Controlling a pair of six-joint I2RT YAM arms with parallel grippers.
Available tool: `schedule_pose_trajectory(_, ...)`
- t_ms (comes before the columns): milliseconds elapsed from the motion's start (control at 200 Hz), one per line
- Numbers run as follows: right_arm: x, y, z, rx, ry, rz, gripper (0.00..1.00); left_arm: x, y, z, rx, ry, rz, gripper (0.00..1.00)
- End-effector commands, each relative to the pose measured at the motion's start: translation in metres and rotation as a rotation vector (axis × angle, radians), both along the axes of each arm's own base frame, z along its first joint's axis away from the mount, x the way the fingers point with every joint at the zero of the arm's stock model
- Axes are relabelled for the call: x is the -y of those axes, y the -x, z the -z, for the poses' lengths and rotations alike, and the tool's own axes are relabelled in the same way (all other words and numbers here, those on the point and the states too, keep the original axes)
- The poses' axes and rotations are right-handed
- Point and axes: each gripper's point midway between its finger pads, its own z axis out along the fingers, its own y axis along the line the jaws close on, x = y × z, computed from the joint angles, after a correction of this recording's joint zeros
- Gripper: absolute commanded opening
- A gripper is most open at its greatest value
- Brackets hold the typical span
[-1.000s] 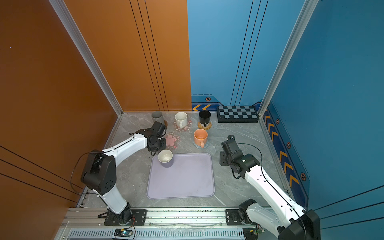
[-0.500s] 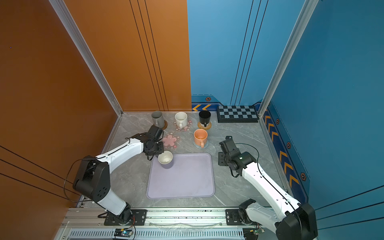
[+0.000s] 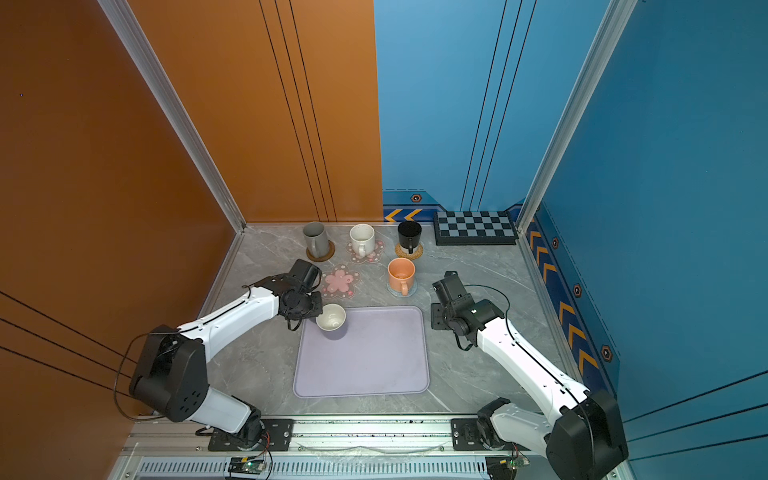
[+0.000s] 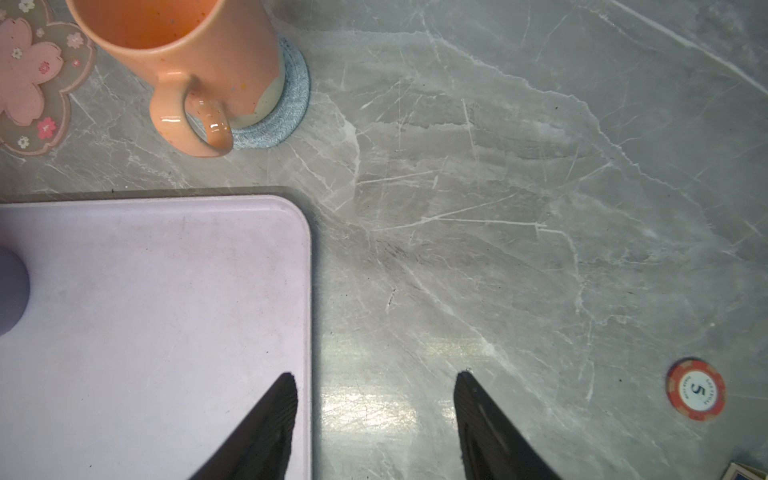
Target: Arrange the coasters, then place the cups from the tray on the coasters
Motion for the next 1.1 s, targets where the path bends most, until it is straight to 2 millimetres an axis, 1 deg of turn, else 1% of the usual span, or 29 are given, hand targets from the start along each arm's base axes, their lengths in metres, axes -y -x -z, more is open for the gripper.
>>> schedule_pose_trajectory(0,-0.009,-0.007,-0.009,0.023,-0.023,-0.01,0.63,-0.001,0.019,0.005,-0.051,0.023,-0.002,0.26)
schedule_pose_trajectory(160,-0.013,-0.009,-0.009,0.022,-0.021,-0.021,0.63,0.002,0.032,0.008,-0.071,0.05,0.008,0.26)
schedule_pose_trajectory(290,-0.014,-0.008,-0.008,0.02,-0.017,-0.024,0.63,0.001,0.042,0.006,-0.068,0.075,0.003,0.26)
schedule_pose_trajectory(455,-0.018,-0.011,-0.007,0.02,-0.021,-0.032,0.63,0.005,0.053,0.001,-0.063,0.105,0.022,0.27)
schedule_pose_trajectory(566,-0.023,-0.014,-0.007,0.019,-0.023,-0.043,0.63,0.01,0.057,0.0,-0.066,0.122,0.042,0.27)
schedule_pose_trajectory(706,-0.029,-0.017,-0.006,0.016,-0.022,-0.058,0.63,0.017,0.062,0.004,-0.086,0.129,0.066,0.27)
schedule_pose_trajectory(921,-0.034,-0.019,-0.002,0.006,-0.013,-0.074,0.63,0.019,0.068,0.003,-0.088,0.14,0.074,0.27)
schedule_pose_trajectory(1096,-0.038,-0.021,-0.001,0.003,-0.011,-0.085,0.63,0.03,0.075,0.003,-0.111,0.177,0.117,0.27)
